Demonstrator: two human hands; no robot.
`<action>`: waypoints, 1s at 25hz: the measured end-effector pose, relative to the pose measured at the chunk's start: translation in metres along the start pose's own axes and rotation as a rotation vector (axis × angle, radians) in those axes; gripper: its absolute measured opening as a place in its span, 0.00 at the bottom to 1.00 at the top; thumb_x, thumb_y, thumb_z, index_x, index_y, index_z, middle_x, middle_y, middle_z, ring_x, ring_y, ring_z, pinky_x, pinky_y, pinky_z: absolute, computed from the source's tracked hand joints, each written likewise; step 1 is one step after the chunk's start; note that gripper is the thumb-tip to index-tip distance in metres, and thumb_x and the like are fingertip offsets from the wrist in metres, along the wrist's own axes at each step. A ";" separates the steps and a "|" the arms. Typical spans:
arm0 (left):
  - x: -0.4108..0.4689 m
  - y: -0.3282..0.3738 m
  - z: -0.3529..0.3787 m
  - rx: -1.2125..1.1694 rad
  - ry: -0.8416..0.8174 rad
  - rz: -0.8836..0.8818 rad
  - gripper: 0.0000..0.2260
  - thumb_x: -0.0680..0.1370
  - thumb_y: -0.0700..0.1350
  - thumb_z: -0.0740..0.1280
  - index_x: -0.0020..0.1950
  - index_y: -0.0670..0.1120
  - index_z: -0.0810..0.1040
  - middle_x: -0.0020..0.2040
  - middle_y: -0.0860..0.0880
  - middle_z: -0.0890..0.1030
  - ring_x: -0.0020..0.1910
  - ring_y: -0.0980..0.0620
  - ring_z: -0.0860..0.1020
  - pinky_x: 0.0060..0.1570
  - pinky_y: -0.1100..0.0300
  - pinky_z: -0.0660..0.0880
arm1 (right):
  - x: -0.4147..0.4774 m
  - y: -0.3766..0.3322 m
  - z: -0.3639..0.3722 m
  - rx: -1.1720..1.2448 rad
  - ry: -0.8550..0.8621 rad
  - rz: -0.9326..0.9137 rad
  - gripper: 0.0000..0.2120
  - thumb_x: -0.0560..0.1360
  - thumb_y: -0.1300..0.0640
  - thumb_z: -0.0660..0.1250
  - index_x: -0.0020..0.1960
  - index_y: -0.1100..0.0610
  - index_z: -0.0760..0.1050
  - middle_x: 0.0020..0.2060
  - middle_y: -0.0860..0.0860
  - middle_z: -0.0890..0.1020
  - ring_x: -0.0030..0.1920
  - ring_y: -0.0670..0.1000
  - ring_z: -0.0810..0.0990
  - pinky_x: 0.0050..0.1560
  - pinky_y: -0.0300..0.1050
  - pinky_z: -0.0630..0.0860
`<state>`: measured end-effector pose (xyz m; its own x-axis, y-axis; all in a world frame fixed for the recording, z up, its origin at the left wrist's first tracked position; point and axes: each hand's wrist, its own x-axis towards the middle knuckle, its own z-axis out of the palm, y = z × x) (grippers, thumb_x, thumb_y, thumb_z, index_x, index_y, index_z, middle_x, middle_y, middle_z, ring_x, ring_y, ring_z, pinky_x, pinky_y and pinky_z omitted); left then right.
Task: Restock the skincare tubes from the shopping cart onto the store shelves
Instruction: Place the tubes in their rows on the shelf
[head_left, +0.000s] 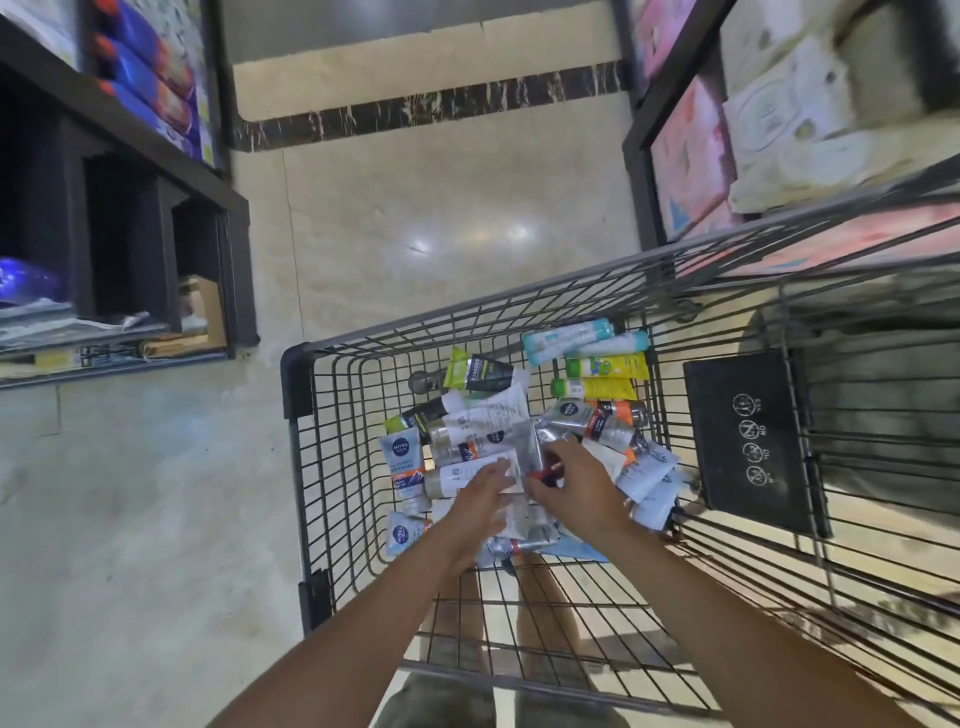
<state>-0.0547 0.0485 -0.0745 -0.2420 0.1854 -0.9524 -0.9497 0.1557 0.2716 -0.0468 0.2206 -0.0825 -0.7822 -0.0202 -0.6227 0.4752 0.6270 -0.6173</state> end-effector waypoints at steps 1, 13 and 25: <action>-0.005 0.003 0.006 -0.087 -0.047 -0.020 0.20 0.85 0.62 0.56 0.70 0.54 0.76 0.65 0.52 0.81 0.63 0.51 0.78 0.65 0.51 0.72 | -0.009 -0.004 0.000 0.012 -0.013 -0.021 0.10 0.72 0.48 0.74 0.52 0.46 0.77 0.46 0.45 0.79 0.44 0.46 0.80 0.45 0.47 0.79; 0.002 -0.017 -0.007 -0.368 -0.006 -0.108 0.30 0.81 0.65 0.63 0.67 0.40 0.79 0.50 0.42 0.85 0.44 0.45 0.82 0.57 0.40 0.80 | 0.012 0.027 -0.026 0.019 -0.012 0.059 0.09 0.81 0.56 0.67 0.60 0.53 0.81 0.53 0.50 0.84 0.54 0.50 0.81 0.56 0.50 0.79; 0.043 -0.042 -0.022 -0.450 0.051 -0.107 0.32 0.77 0.68 0.63 0.63 0.41 0.81 0.55 0.39 0.84 0.52 0.41 0.81 0.57 0.40 0.79 | 0.121 0.086 -0.031 -0.818 -0.067 0.137 0.21 0.79 0.44 0.64 0.68 0.55 0.71 0.58 0.55 0.78 0.58 0.58 0.78 0.56 0.52 0.76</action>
<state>-0.0290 0.0288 -0.1298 -0.1368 0.1411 -0.9805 -0.9588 -0.2676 0.0952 -0.1127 0.2960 -0.1959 -0.7008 0.0670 -0.7102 0.1010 0.9949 -0.0058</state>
